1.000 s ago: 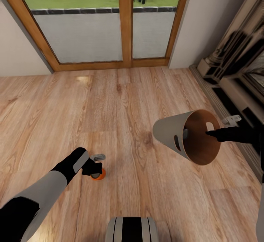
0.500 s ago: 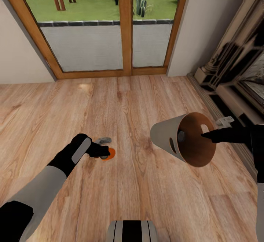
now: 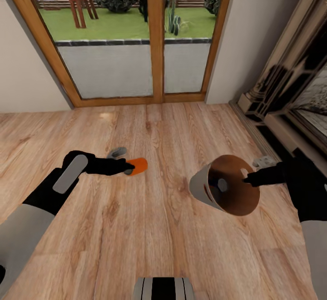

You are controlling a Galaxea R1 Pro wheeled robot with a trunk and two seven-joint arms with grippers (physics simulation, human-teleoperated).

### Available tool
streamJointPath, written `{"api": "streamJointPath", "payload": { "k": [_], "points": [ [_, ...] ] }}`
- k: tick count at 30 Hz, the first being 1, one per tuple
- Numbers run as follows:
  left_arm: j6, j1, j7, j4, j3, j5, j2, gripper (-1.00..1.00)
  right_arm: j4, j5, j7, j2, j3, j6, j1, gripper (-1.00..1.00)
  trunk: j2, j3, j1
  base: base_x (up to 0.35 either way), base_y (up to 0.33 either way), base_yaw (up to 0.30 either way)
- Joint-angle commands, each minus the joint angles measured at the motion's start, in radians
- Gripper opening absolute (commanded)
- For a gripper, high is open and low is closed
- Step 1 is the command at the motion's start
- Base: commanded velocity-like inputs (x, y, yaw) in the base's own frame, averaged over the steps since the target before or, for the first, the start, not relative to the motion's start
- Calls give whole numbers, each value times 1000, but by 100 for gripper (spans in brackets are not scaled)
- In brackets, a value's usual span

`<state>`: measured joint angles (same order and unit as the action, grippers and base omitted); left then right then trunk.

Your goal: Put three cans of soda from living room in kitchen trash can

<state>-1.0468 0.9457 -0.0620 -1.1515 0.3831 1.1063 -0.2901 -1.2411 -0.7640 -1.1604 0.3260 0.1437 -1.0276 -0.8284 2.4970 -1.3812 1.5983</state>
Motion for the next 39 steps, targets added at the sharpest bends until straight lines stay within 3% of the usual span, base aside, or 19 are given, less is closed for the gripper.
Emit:
{"api": "streamJointPath", "payload": {
  "k": [1, 4, 10, 15, 21, 26, 28, 30, 34, 39],
  "points": [
    [0, -1, 1, -20, 0, 11, -10, -100, 8, 26, 3, -7, -6, -20, -5, -100, -7, 3, -4, 0, 0, 0],
    [0, -2, 1, -139, 8, 125, -56, -100, 32, 10, 31, -35, -22, -20, -27, -100, -28, 13, -15, 0, 0, 0],
    [0, 0, 1, -241, 71, 275, -88, -100, 39, 1, 40, -60, -28, -20, -56, -100, -70, 31, -38, 0, 0, 0],
    [0, 1, 0, -247, 90, 298, -90, -100, 37, -1, 42, -70, -30, -20, -64, -100, -105, 47, -58, 0, 0, 0],
    [0, 1, 0, -247, 96, 304, -90, -100, 30, -4, 43, -104, -33, -20, -66, -100, -147, 66, -81, 0, 0, 0],
    [0, 1, 1, -250, 97, 305, -90, -100, 30, -4, 44, -113, -35, -20, -66, -100, -182, 82, -100, 0, 0, 0],
    [0, 1, 1, -251, 97, 321, -90, -100, 32, -14, 44, -115, -35, -20, -67, -100, -196, 88, -107, 0, 0, 0],
    [0, 2, 1, -254, 98, 352, -88, -100, 36, -44, 43, -125, -35, -20, -77, -100, -210, 94, -115, 0, 0, 0],
    [0, -4, -6, -260, 104, 377, -81, -100, 45, -92, 46, -141, -28, -12, -93, -100, -231, 103, -126, 0, 0, 0],
    [0, -26, -38, -250, 133, 384, -61, -100, 63, -169, 45, -169, -1, 2, -89, -100, -231, 103, -126, 0, 0, 0]
  ]
}}
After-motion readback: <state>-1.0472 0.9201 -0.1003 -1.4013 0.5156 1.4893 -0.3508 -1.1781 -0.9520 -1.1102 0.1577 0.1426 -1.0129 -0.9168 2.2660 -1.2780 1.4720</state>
